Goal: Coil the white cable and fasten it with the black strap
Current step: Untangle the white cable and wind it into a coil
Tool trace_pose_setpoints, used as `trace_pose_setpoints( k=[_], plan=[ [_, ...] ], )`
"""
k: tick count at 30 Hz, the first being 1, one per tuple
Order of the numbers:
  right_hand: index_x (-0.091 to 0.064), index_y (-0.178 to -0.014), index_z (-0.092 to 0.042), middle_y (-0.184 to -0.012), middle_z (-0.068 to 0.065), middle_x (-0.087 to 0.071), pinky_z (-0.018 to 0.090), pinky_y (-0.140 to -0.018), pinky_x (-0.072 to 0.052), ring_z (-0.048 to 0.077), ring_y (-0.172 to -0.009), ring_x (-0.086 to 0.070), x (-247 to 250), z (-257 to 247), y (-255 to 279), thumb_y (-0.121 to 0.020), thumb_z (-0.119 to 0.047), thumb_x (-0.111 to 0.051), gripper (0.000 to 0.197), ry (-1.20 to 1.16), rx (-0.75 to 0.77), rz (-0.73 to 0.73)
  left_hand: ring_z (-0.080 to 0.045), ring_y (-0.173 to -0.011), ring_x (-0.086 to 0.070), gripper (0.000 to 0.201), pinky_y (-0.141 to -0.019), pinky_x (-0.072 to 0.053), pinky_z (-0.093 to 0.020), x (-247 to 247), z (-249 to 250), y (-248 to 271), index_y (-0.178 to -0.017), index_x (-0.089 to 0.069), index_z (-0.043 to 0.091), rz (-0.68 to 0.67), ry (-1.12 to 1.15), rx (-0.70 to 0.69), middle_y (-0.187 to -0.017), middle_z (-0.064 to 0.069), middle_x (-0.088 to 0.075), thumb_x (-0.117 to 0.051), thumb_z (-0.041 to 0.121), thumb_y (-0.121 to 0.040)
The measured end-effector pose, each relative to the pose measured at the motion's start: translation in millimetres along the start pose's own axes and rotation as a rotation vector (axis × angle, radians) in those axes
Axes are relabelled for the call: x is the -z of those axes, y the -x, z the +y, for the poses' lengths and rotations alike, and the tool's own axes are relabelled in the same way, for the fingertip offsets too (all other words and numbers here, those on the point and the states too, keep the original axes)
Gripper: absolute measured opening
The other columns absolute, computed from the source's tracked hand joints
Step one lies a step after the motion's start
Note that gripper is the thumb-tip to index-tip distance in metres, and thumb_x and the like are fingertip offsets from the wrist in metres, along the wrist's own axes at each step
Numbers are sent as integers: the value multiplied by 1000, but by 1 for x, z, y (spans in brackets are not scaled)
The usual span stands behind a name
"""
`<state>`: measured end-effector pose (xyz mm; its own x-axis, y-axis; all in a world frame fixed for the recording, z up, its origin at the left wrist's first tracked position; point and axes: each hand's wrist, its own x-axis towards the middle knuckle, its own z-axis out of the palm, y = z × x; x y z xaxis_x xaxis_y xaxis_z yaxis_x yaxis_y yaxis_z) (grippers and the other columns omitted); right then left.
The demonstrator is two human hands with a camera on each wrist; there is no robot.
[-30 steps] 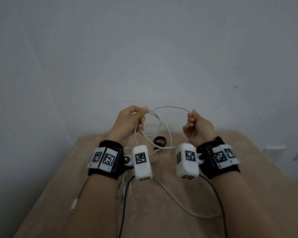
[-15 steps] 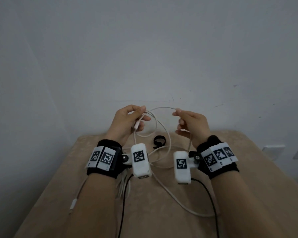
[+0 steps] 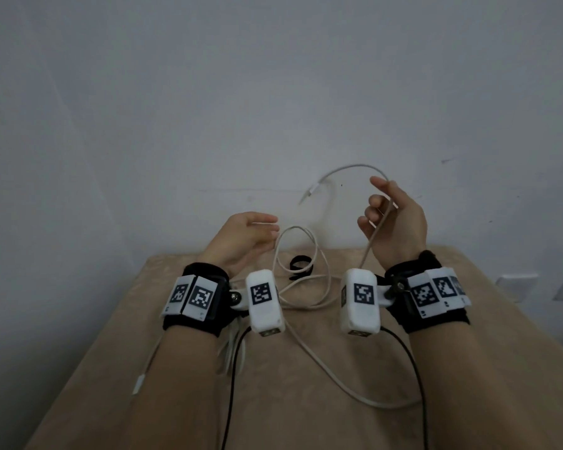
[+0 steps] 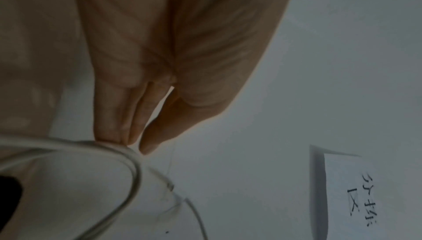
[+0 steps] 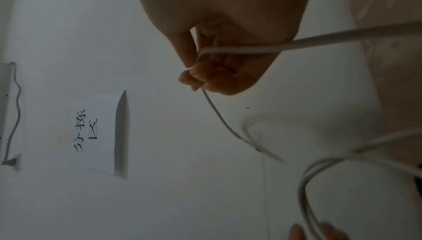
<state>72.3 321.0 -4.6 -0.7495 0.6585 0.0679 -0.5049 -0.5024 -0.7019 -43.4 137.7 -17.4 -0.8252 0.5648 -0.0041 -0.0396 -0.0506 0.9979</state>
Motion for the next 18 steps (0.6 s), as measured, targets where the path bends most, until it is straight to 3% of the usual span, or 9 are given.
trace_pose_setpoints(
  k=[2,4,6,8,9,11,13,15,18],
  plan=[
    [-65,-93,-10,-58,-3,-51,21,-50,-44,10,-46,-44,-5,-1,2,-95,-23,-48,21,-45,-55,-92,-24,-92,-61,24,-88,-51,-29,-3,-2,0,-105,-61,-3,4,-96,-1,-95,-14,-63,-57,-14,-84],
    [-66,-94,-8,-61,-1,-54,22,-54,-48,11,-51,-48,-8,1,3,-95,-20,-48,21,30,-123,-182,-23,-84,-64,18,-83,-53,-28,-6,-2,0,-96,-67,-4,25,-164,-30,-87,-15,-66,-64,-12,-81],
    [-65,-97,-3,-67,3,-58,22,-54,-51,13,-55,-52,-11,8,4,-95,-15,-48,21,258,-138,-183,-20,-76,-65,12,-79,-55,-25,-8,-1,1,-83,-70,0,49,-182,-73,-79,-13,-68,-67,-10,-78],
    [-61,-109,-1,-82,11,-62,25,-57,-54,18,-63,-56,-11,17,1,-94,-8,-50,20,560,-84,-94,-14,-73,-65,16,-73,-54,-18,-8,0,1,-78,-71,6,56,-209,-134,-75,-7,-69,-67,-9,-79],
    [-58,-119,-2,-95,14,-63,29,-65,-56,22,-74,-60,-8,22,-2,-94,-8,-51,27,731,-43,-54,-11,-73,-65,18,-72,-53,-15,-8,1,1,-78,-70,9,47,-218,-163,-76,-4,-69,-66,-9,-80],
    [-55,-129,-10,-122,11,-60,37,-93,-50,24,-107,-58,-5,29,-4,-94,-16,-53,35,1079,43,-86,-8,-75,-65,20,-73,-53,-15,-9,3,2,-80,-70,11,13,-226,-207,-79,-3,-69,-63,-8,-83],
    [-66,-117,-5,-127,9,-62,37,-104,-40,23,-121,-53,-6,33,-2,-95,-23,-52,31,1171,86,-172,-9,-74,-64,19,-72,-54,-16,-10,5,3,-82,-68,10,-18,-224,-231,-80,-4,-68,-60,-7,-86],
    [-73,-97,-3,-120,9,-66,29,-98,-37,18,-118,-55,-10,32,4,-97,-29,-49,35,1024,27,-247,-8,-69,-65,18,-70,-55,-18,-11,6,3,-83,-65,9,-33,-184,-226,-80,-6,-66,-56,-7,-89],
    [-74,-77,-10,-103,1,-73,21,-94,-32,8,-108,-59,-11,30,7,-96,-32,-52,36,910,37,-333,-8,-63,-63,20,-67,-53,-20,-12,8,4,-84,-61,10,-27,-139,-196,-79,-7,-64,-51,-4,-93]
  ],
)
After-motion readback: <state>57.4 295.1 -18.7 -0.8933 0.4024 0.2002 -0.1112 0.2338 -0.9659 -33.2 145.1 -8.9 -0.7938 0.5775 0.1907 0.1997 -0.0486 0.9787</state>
